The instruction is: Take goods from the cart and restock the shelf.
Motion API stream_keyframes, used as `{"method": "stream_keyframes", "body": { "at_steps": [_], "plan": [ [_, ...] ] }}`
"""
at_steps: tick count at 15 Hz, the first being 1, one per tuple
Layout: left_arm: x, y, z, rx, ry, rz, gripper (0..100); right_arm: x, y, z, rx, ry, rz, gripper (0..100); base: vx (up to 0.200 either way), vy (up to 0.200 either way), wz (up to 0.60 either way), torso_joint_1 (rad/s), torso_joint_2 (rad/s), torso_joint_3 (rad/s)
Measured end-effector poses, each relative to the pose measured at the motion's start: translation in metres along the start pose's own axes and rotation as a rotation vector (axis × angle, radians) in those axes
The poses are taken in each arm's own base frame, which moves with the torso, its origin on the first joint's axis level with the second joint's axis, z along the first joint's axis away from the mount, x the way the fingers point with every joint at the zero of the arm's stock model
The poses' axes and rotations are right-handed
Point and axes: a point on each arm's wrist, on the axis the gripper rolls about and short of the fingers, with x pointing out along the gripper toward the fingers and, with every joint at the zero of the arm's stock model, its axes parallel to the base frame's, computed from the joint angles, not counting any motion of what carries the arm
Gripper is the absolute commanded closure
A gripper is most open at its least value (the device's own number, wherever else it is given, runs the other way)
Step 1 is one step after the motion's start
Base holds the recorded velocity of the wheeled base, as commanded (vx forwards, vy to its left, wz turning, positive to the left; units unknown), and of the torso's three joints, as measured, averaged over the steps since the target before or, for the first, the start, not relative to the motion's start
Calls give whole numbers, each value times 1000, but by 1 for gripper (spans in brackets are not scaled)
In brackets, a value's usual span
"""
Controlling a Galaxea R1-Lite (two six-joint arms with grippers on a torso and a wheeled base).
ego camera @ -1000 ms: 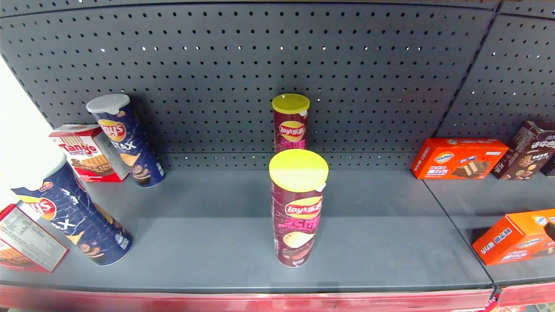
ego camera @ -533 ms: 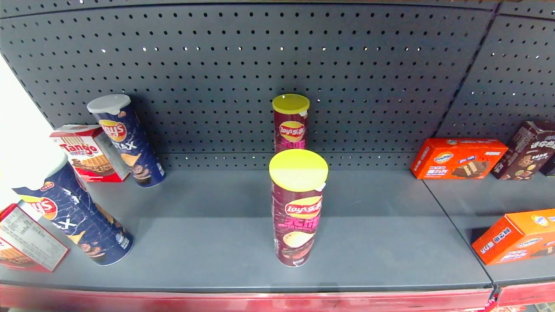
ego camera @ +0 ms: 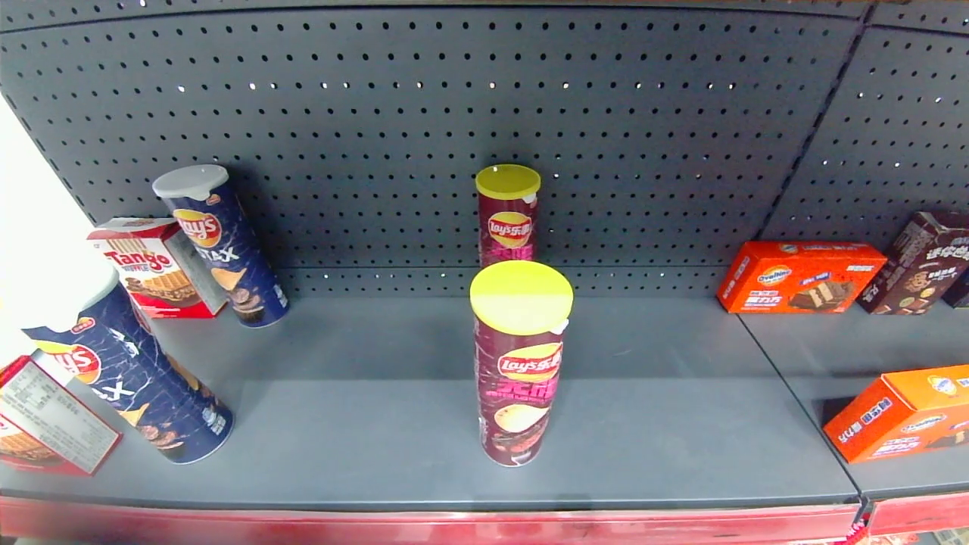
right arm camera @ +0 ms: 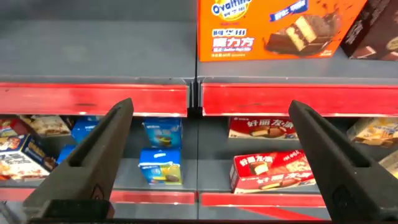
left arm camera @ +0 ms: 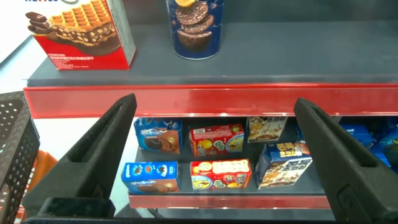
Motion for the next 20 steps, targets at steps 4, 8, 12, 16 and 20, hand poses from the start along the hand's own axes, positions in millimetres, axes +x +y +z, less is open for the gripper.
{"method": "stream_keyframes", "body": {
  "at_steps": [4, 8, 12, 16, 20],
  "plan": [
    [0, 0, 0, 0, 0, -1, 0, -1, 0, -1, 0, -13, 3, 0, 0, 0, 0, 0, 0, 0],
    [0, 0, 0, 0, 0, 0, 0, -1, 0, -1, 0, -16, 3, 0, 0, 0, 0, 0, 0, 0],
    [0, 0, 0, -1, 0, 1, 0, -1, 0, -1, 0, -16, 7, 0, 0, 0, 0, 0, 0, 0],
    [0, 0, 0, 0, 0, 0, 0, -1, 0, -1, -1, -16, 6, 0, 0, 0, 0, 0, 0, 0],
    [0, 0, 0, 0, 0, 0, 0, -1, 0, -1, 1, -16, 6, 0, 0, 0, 0, 0, 0, 0]
  ]
}}
